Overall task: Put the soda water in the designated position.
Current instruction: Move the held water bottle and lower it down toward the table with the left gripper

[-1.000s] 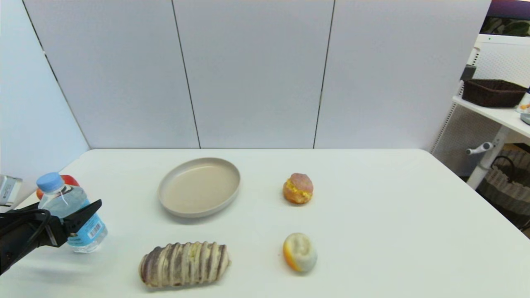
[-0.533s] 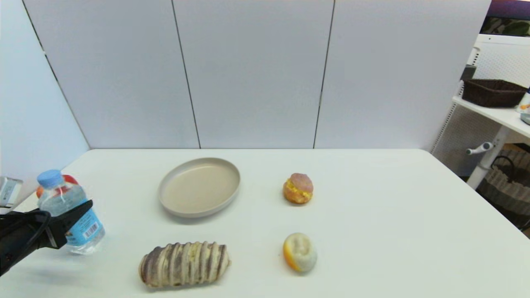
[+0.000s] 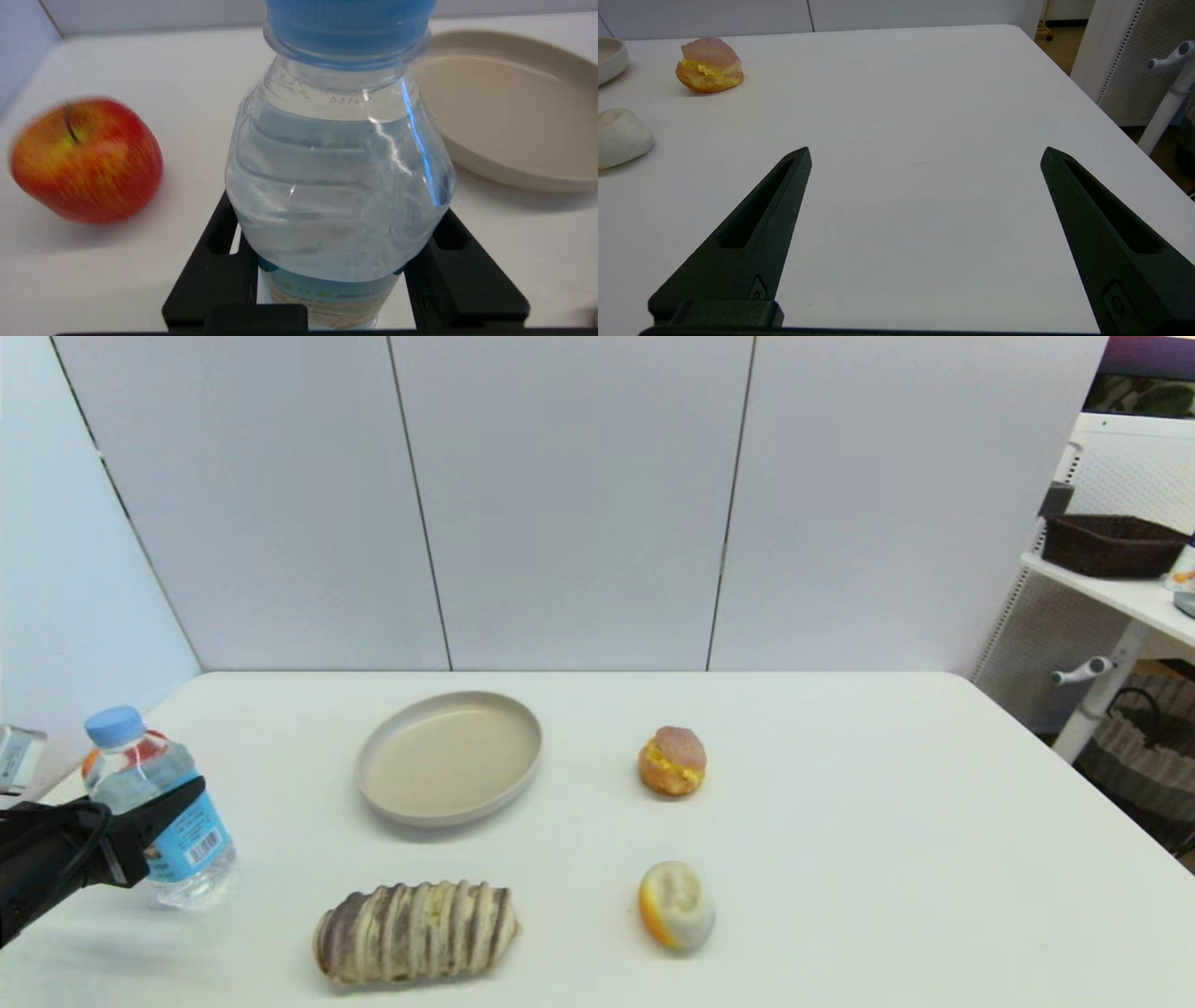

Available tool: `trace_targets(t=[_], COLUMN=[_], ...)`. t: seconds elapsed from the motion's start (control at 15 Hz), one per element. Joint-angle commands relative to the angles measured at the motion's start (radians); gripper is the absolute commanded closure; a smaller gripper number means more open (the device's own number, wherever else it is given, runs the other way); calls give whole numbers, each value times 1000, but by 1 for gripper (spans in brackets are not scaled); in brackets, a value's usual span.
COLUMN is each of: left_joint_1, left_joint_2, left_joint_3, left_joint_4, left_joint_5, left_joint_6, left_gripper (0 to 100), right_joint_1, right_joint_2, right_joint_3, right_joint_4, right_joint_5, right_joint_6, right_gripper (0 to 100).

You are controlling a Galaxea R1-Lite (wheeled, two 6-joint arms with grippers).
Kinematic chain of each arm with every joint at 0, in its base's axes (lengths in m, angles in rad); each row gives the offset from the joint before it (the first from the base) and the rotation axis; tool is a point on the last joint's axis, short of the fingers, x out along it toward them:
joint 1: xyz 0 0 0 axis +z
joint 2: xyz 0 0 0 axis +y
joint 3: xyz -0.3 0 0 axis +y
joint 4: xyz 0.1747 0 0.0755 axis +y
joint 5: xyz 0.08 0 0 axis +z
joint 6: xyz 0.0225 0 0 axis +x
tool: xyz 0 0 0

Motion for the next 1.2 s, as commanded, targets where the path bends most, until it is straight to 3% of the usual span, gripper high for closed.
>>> trace_targets(t=[0.07,0.33,0.67,1.07,1.2], left_joint_1=[-42,-157,-427,-678,-730], left_joint_2=[-95,-117,0,255,333], left_joint_3=[-105,-342,-726,-1200,-1261], left_joint_4=[15,164,465,727,735], left_joint_5=[-7,0,0,-3,-3], left_joint_6=[-6,-8,-11,-14,-23], left_gripper=[100,100,100,100,100], right_joint_1=[1,1,1,-1,1], right_joint_2=[-2,1,1,1,1], right_joint_3=[0,2,2,2,2], right_joint_4=[0,1,0,0,0], right_joint_5=[0,0,0,0,0], right_joint_6=[0,0,0,0,0], right_gripper=[0,0,0,0,0])
